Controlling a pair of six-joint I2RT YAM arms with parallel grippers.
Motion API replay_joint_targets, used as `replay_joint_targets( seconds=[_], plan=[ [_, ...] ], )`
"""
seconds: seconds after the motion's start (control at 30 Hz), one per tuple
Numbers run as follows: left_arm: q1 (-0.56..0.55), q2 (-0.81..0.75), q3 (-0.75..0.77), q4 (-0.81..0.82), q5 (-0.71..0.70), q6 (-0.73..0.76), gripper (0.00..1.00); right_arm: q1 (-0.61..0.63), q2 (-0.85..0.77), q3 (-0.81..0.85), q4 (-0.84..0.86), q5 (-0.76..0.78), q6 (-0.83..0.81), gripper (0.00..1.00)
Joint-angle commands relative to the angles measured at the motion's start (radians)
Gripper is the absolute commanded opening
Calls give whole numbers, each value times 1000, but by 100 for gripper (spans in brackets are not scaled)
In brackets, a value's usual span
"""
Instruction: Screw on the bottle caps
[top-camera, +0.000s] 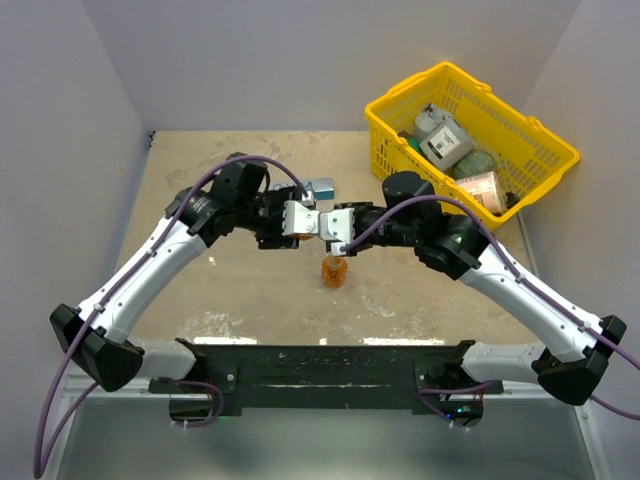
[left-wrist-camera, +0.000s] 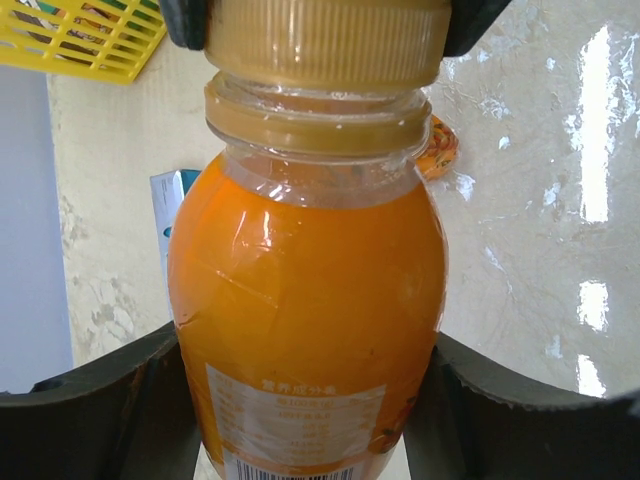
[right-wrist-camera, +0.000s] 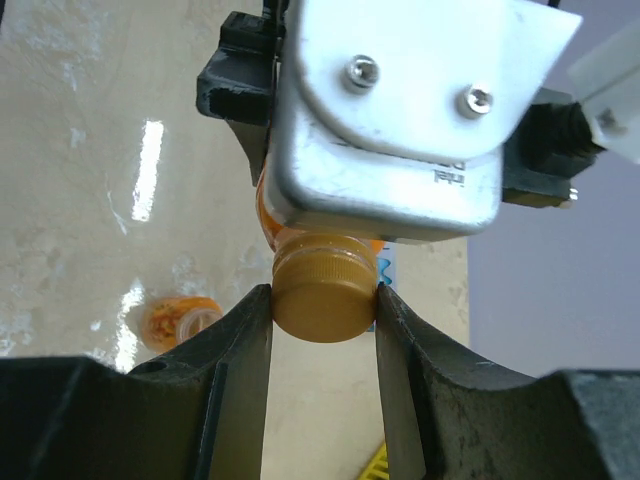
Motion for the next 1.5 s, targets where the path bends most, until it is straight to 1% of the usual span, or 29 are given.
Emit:
replay_joint_targets(
  seconds=[0.0, 0.07, 0.17, 0.33, 0.47, 0.57, 0.63, 0.73, 0.8, 0.83, 0.87, 0.9, 0.93, 1.0, 1.1, 1.13, 1.2, 1.27, 1.37, 1.4, 1.43, 1.47],
  plan=[
    [-25, -93, -54, 292, 106, -53, 0, 27, 29, -7, 83, -81, 172, 2],
    [-25, -138, -106, 368, 88, -73, 0, 27, 27, -8, 83, -82, 189, 2],
    [-25, -181, -160, 440, 60, -85, 0, 27, 29, -4, 80, -96, 223, 2],
    [-25, -210, -191, 482, 39, -102, 0, 27, 43, 12, 90, -90, 295, 2],
    [-25, -245, -231, 560, 24, -113, 0, 27, 46, 9, 138, -17, 398, 0],
    [-25, -255, -232, 569, 17, -111, 0, 27, 56, 13, 153, 13, 433, 0],
    [-27, -261, -237, 576, 14, -108, 0, 27, 60, 16, 161, 16, 453, 0],
    [-25, -284, -267, 629, -4, -114, 0, 25, 70, 24, 169, 10, 508, 0],
    [-25, -328, -330, 716, -16, -117, 0, 25, 81, 33, 170, 10, 553, 0],
    [-27, -350, -361, 802, -35, -117, 0, 25, 83, 35, 178, 8, 571, 0],
    [-27, -370, -393, 848, -44, -113, 0, 24, 86, 44, 179, 2, 597, 0],
    [-27, -409, -454, 885, -50, -100, 0, 24, 96, 51, 178, -2, 609, 0],
    [-27, -426, -479, 955, -59, -62, 0, 22, 99, 58, 179, -7, 620, 0],
    [-30, -449, -522, 990, -81, -21, 0, 24, 115, 82, 184, -6, 658, 0],
    [-30, -456, -548, 1034, -146, 21, 0, 19, 136, 125, 184, -4, 706, 0],
    [-34, -457, -557, 1087, -192, 33, 0, 19, 141, 133, 190, -4, 714, 0],
    [-41, -453, -574, 1134, -238, 56, 0, 19, 148, 156, 196, 13, 740, 0],
    [-59, -442, -574, 1181, -315, 93, 0, 18, 164, 177, 199, 22, 766, 0],
    [-88, -434, -608, 1279, -387, 189, 0, 10, 179, 205, 207, 21, 803, 0],
    [-96, -437, -646, 1315, -415, 264, 0, 6, 185, 211, 207, 25, 812, 0],
    [-113, -436, -668, 1397, -430, 304, 0, 4, 190, 219, 210, 27, 823, 0],
    [-122, -434, -685, 1437, -433, 340, 0, 1, 196, 229, 213, 30, 841, 0]
  ],
)
